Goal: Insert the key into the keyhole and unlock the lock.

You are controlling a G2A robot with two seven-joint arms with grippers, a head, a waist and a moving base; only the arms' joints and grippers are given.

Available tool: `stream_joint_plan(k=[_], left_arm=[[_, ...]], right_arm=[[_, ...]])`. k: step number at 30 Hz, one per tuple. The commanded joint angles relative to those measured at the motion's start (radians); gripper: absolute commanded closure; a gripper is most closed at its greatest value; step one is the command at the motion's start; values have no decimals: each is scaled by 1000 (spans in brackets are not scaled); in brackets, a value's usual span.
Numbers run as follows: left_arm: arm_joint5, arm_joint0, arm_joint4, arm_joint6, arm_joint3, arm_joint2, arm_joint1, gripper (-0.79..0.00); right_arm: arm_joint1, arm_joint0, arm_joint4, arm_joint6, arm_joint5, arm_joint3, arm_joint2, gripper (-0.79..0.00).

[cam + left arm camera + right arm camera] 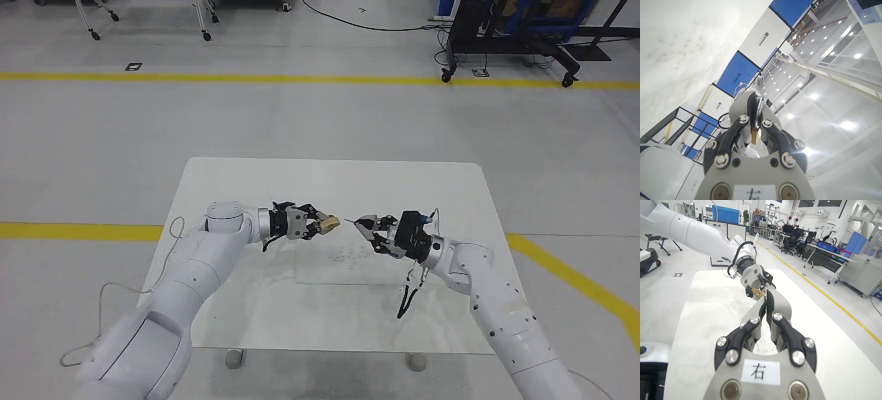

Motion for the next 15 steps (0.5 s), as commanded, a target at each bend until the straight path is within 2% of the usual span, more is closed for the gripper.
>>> stream_joint_plan(k=[1, 4, 5, 7, 11, 15], left_arm=[[0, 0, 0, 0, 0, 0, 0, 0], [2, 24, -8, 27, -9, -5, 1, 0], [7, 34, -9, 42, -16, -8, 2, 0], [22, 53, -13, 65, -32, -11, 2, 0], [52, 69, -4, 99, -48, -12, 2, 0], [58, 72, 2, 109, -56, -17, 2, 0]], right_arm=[[0, 0, 0, 0, 0, 0, 0, 0], [2, 3, -65, 47, 5, -26, -21, 0], [5, 19, -132, 96, -25, -38, -40, 0], [9, 45, -189, 109, -44, -55, -56, 0], [30, 84, -454, 112, -65, -177, -92, 0], [61, 60, -690, 81, -36, -306, -92, 0]])
